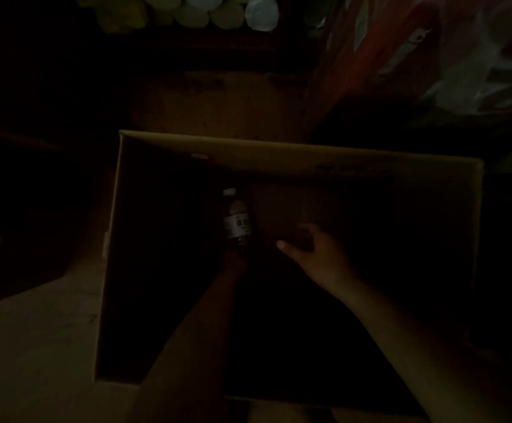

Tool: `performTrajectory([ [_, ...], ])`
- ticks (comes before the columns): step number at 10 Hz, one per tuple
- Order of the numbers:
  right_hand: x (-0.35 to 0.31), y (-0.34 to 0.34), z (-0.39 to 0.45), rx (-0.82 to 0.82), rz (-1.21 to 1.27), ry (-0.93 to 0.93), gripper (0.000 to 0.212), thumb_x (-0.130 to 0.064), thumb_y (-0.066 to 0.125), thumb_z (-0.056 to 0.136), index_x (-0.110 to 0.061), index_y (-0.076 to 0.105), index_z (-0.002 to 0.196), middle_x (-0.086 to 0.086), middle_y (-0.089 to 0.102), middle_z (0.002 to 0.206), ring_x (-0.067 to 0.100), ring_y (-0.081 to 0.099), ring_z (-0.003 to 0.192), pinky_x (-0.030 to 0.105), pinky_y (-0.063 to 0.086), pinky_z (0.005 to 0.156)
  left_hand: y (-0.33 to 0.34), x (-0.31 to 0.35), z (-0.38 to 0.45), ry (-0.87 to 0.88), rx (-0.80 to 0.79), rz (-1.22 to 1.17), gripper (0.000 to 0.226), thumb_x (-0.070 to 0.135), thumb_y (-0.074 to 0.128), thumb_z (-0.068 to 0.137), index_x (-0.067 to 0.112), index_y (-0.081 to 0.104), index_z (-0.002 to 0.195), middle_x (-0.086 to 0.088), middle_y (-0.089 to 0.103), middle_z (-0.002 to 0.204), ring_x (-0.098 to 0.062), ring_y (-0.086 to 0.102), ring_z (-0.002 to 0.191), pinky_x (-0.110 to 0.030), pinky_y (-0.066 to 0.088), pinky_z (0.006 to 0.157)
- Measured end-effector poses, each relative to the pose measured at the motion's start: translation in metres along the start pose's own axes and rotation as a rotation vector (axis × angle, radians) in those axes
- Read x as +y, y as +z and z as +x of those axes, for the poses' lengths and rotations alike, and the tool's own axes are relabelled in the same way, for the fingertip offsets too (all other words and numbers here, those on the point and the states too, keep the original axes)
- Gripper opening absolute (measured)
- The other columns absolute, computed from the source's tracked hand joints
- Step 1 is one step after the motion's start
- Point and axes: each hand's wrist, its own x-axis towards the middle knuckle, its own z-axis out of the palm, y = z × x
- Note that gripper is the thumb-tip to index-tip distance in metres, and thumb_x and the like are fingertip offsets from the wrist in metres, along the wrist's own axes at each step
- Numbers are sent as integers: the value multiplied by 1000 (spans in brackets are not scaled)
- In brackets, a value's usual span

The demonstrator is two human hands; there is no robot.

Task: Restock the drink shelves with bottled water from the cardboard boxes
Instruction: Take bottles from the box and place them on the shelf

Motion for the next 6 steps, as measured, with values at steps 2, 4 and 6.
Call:
performTrajectory([
  [2, -15, -12, -28, 11, 66, 45, 64, -48, 70, 80, -22, 49, 135, 2, 57, 131, 19, 55, 118, 36, 46, 98, -29, 25, -56, -79, -329, 10, 48, 23, 60, 91, -2, 49, 131, -19, 56, 130, -33, 55, 119, -33, 45, 92],
  [4, -42, -31, -76, 2, 158, 124, 57, -42, 72, 81, -17, 54, 129, 6, 59, 125, 18, 57, 111, 28, 46, 88, -60, 46, -138, -129, -473, -28, 38, 23, 66, 87, 8, 57, 120, -3, 64, 87, -15, 62, 81, -25, 52, 65],
  [6, -88, -72, -135, -27, 227, 118, 58, -35, 71, 84, -12, 51, 133, 8, 58, 129, 21, 56, 115, 31, 46, 94, -101, 59, -208, -50, -553, 143, 37, 36, 77, 73, 15, 64, 101, -1, 72, 94, -12, 68, 86, -26, 54, 70],
])
